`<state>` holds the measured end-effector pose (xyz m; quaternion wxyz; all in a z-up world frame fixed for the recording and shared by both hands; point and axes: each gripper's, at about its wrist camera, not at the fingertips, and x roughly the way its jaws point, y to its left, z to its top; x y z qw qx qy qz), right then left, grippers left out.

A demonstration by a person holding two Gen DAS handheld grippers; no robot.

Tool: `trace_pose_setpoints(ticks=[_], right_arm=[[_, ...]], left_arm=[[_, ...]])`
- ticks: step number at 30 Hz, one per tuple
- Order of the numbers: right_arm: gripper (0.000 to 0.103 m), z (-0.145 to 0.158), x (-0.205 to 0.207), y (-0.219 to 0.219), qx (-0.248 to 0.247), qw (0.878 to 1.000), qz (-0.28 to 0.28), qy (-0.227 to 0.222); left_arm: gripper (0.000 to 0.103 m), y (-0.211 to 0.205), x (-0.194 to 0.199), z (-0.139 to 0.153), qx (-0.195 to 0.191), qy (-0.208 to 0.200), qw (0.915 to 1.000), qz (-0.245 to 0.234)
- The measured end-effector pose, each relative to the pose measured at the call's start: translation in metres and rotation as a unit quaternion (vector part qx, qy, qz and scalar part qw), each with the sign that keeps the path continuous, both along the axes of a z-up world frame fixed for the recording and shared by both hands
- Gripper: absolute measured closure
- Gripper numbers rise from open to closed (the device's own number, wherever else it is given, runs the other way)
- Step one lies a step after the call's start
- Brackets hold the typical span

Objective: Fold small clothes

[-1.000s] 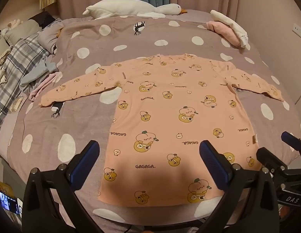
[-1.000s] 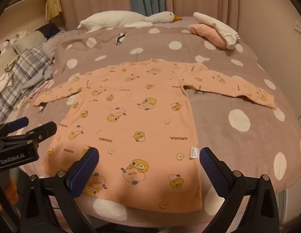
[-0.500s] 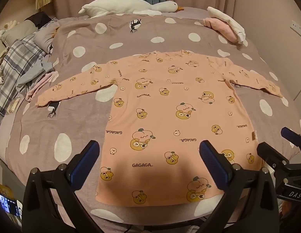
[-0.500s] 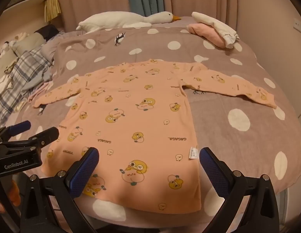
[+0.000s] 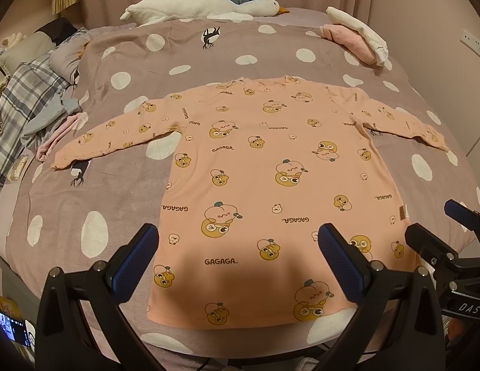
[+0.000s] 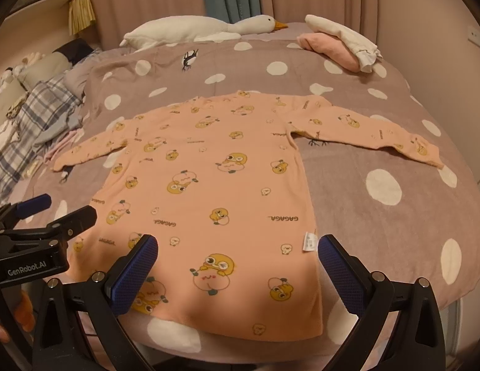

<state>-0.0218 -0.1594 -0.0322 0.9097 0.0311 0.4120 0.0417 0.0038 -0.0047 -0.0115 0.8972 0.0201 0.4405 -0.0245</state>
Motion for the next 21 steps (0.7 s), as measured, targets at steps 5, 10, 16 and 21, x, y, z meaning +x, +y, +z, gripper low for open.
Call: trace_pose_setpoints(ticks=[5, 10, 16, 21], right_arm=[[0.001, -0.0002, -0.0002, -0.0001, 0.001, 1.0, 0.001, 0.0], [0.001, -0.001, -0.0003, 0.0001, 0.003, 1.0, 0.001, 0.001], [0.001, -0.0017, -0.001, 0.0008, 0.003, 1.0, 0.002, -0.001], [0.001, -0.0012, -0.0025, 0.0023, 0.002, 1.0, 0.004, -0.002]], left_arm=[[0.0, -0.0029, 0.0007, -0.0009, -0.002, 0.002, 1.0, -0.001], [0.0, -0.0039, 0.0005, -0.0008, -0.003, 0.003, 1.0, -0.003], [0.0, -0.0054, -0.0003, -0.0004, -0.003, 0.003, 1.0, -0.003], [0.0, -0.0057, -0.0004, -0.0004, -0.003, 0.003, 1.0, -0.003]])
